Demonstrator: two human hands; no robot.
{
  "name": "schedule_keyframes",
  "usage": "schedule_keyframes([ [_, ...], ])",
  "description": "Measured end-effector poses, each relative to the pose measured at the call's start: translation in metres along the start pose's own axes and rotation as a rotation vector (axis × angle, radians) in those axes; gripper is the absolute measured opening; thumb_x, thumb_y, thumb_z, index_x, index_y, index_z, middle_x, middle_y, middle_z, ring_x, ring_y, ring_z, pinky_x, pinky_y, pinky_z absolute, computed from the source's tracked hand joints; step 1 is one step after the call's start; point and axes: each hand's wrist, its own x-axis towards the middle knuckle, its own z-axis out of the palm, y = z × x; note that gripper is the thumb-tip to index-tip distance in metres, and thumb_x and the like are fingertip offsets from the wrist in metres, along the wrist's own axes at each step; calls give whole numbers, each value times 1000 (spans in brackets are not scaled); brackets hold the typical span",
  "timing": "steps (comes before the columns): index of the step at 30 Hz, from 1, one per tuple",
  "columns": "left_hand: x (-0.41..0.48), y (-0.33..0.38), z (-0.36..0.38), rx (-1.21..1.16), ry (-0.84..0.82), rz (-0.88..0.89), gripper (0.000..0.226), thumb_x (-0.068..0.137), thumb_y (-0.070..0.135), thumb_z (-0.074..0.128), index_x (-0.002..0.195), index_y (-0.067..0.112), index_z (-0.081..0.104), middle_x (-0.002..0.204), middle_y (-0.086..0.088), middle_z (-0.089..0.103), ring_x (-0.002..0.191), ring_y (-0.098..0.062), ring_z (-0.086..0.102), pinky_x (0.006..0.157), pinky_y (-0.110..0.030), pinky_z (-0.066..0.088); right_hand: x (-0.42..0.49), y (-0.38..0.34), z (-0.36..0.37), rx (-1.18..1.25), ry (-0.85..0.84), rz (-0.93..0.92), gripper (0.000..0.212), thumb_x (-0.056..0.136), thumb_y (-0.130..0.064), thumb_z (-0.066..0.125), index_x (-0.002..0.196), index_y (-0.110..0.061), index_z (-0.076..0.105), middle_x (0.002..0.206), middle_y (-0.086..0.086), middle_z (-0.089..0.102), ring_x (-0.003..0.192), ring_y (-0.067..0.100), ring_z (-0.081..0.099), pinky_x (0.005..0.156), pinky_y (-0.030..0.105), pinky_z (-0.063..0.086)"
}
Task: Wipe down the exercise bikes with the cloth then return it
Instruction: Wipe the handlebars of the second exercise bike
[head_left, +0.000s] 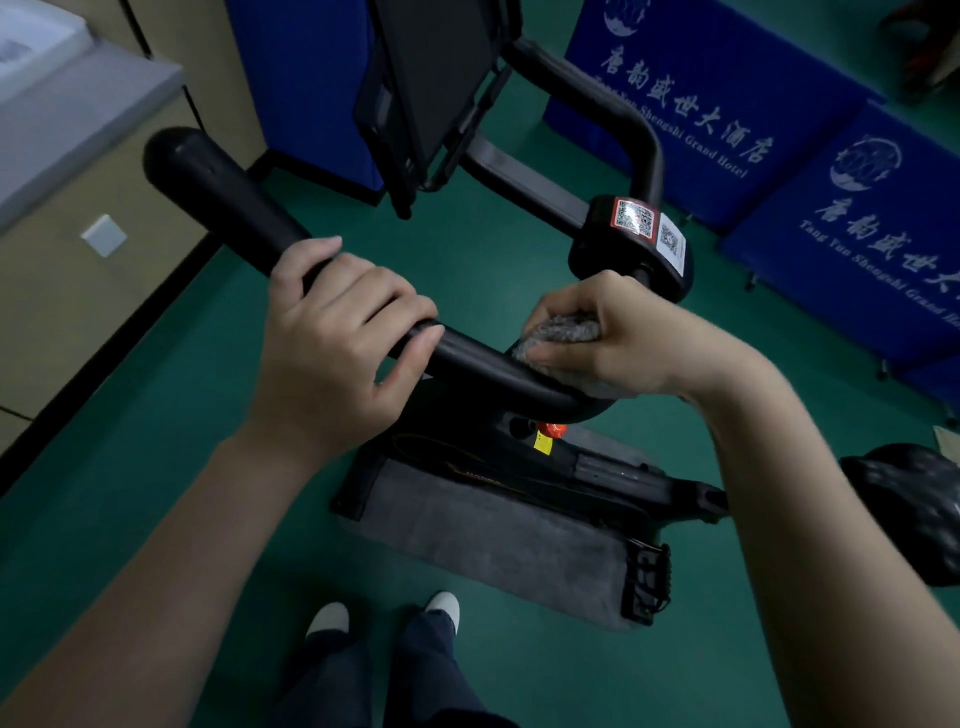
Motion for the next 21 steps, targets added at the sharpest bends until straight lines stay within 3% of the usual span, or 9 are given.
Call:
schedule_keyframes([
  [9,0,10,-3,-5,-18,-47,26,94,26,51,85,11,70,83,-2,67,87,-23,60,111,-40,20,6,0,-10,-137,-129,-40,4,87,-25,68,83,-24,69,79,-4,71,77,8,65,70,20,49],
  [12,-1,20,-2,-39,-34,-78,27,95,28,51,91,9,70,88,-3,67,92,-23,60,114,-41,17,-1,7,-11,-246,-60,-53,4,87,-22,68,89,-21,71,83,-3,71,82,12,63,71,21,49],
  [14,0,30,2,-65,-48,-74,28,95,29,51,95,9,70,92,-3,68,93,-23,61,115,-42,18,-11,13,5,-211,152,-81,9,87,-16,67,94,-13,72,88,2,70,87,18,62,76,24,45],
  [18,3,51,11,-101,-71,-50,29,95,32,52,96,11,71,93,-1,69,93,-23,62,114,-42,21,-40,21,62,19,865,-107,6,87,-6,69,92,-4,69,89,4,66,85,16,57,77,18,41],
  [21,2,57,16,-96,-57,-59,28,94,31,53,89,12,73,87,0,70,87,-22,63,110,-40,26,-51,21,107,108,1174,-105,13,81,10,67,93,5,67,92,10,65,87,19,57,85,24,41],
])
